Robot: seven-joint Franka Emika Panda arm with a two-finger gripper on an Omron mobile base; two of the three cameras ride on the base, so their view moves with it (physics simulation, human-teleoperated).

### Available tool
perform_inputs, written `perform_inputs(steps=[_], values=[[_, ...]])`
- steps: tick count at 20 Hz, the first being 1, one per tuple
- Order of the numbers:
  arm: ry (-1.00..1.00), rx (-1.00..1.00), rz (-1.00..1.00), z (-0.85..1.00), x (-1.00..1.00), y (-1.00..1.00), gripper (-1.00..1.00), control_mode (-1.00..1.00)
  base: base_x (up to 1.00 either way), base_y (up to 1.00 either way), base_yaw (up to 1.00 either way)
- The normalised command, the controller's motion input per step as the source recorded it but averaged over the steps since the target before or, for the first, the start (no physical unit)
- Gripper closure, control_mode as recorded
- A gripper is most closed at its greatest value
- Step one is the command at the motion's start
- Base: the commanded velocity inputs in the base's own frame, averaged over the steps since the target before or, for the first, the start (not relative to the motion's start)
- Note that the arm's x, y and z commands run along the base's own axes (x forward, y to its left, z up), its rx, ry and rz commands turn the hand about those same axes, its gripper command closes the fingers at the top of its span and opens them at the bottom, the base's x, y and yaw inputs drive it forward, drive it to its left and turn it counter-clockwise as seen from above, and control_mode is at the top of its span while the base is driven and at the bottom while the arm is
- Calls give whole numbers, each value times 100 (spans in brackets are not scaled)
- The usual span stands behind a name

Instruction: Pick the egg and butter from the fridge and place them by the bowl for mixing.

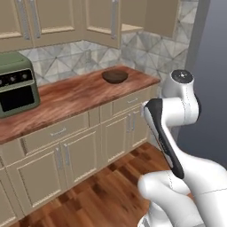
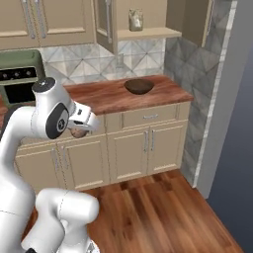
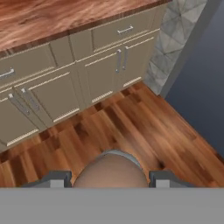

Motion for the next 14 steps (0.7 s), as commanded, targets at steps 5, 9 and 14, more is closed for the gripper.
perform_inputs(steps=[5, 9, 14], values=[[0, 0, 0, 0, 0, 0, 100, 100, 81, -26, 0], [0, 0, 0, 0, 0, 0, 100, 100, 81, -29, 4], [0, 0, 0, 0, 0, 0, 100, 100, 78, -31, 3]])
